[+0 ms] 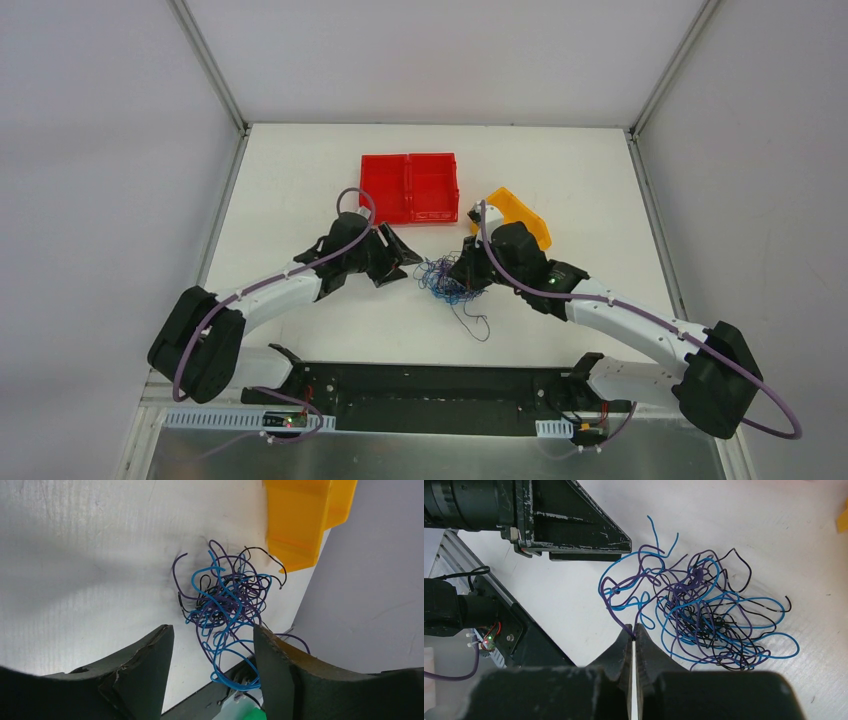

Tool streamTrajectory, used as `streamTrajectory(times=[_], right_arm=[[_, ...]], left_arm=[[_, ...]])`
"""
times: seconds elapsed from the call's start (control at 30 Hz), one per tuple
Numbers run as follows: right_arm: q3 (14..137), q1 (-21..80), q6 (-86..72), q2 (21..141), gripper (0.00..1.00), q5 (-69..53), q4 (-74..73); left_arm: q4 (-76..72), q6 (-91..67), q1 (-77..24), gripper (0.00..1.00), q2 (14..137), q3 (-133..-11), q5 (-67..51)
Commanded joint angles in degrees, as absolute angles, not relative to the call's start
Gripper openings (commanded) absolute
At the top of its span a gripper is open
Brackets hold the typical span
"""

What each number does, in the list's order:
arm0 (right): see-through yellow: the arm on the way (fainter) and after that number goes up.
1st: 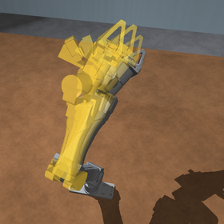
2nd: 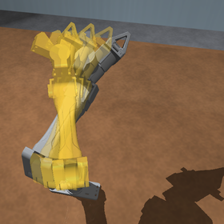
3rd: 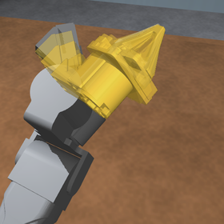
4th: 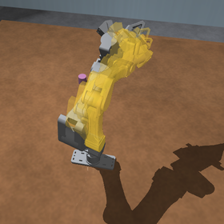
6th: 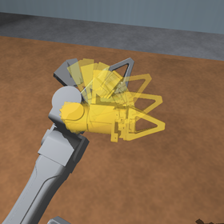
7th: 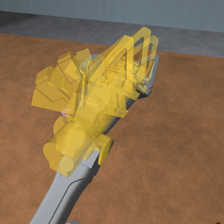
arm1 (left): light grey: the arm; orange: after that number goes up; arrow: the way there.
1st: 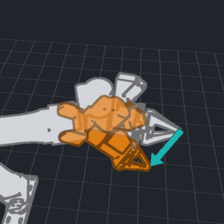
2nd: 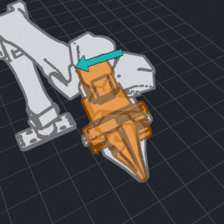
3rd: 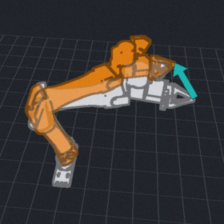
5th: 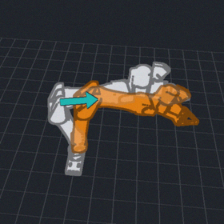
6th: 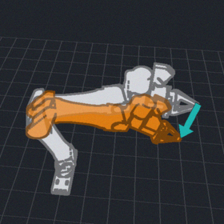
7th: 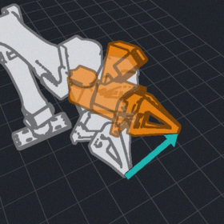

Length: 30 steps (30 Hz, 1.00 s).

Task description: Untangle the cables

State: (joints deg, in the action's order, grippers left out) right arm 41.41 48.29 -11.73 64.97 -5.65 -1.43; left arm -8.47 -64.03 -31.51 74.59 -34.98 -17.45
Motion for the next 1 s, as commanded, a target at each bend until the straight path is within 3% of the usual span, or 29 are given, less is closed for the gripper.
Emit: streamTrajectory(times=[0.0,0.27,0.43,0.47,0.5,0.53,0.57,0.63,0.8,0.97], right_arm=[[41.3,48.28,-11.64,64.05,0.0,-6.85,-0.26],[40.87,48.29,-12.38,64.99,0.0,-7.29,1.98],[40.98,48.32,-12.56,65.47,0.0,-7.51,2.24],[40.97,39.24,-12.57,65.62,0.0,-7.55,2.28],[40.97,47.2,-12.56,65.69,0.0,-7.42,2.26],[40.99,48.2,-12.64,65.78,0.0,-7.27,2.28],[40.93,48.39,-12.65,65.78,0.0,-7.1,2.28],[40.72,48.33,-12.83,65.64,0.0,-6.65,2.27],[39.73,48.3,-13.17,64.84,0.0,-5.27,2.16],[38.74,48.27,-13.49,63.8,0.0,-3.82,0.99]], left_arm=[[-12.97,-72.89,-31.46,0.58,72.62,-33.0,-15.64],[-17.6,-78.81,-32.26,0.54,74.5,-31.32,-18.14],[-20.29,-79.84,-33.59,0.35,76.16,-30.91,-17.91],[-20.57,-80.0,-33.7,0.34,76.22,-30.79,-17.65],[-21.08,-80.2,-33.82,0.34,76.37,-30.64,-17.77],[-21.76,-80.41,-33.91,0.31,76.63,-30.55,-18.04],[-22.59,-80.58,-33.92,0.25,76.84,-30.44,-18.42],[-24.82,-81.13,-34.05,0.0,77.07,-29.64,-19.06],[-25.2,-79.38,-33.18,0.0,72.39,-26.62,-14.71],[-11.24,-70.22,-29.24,0.0,62.7,-28.28,-9.14]])
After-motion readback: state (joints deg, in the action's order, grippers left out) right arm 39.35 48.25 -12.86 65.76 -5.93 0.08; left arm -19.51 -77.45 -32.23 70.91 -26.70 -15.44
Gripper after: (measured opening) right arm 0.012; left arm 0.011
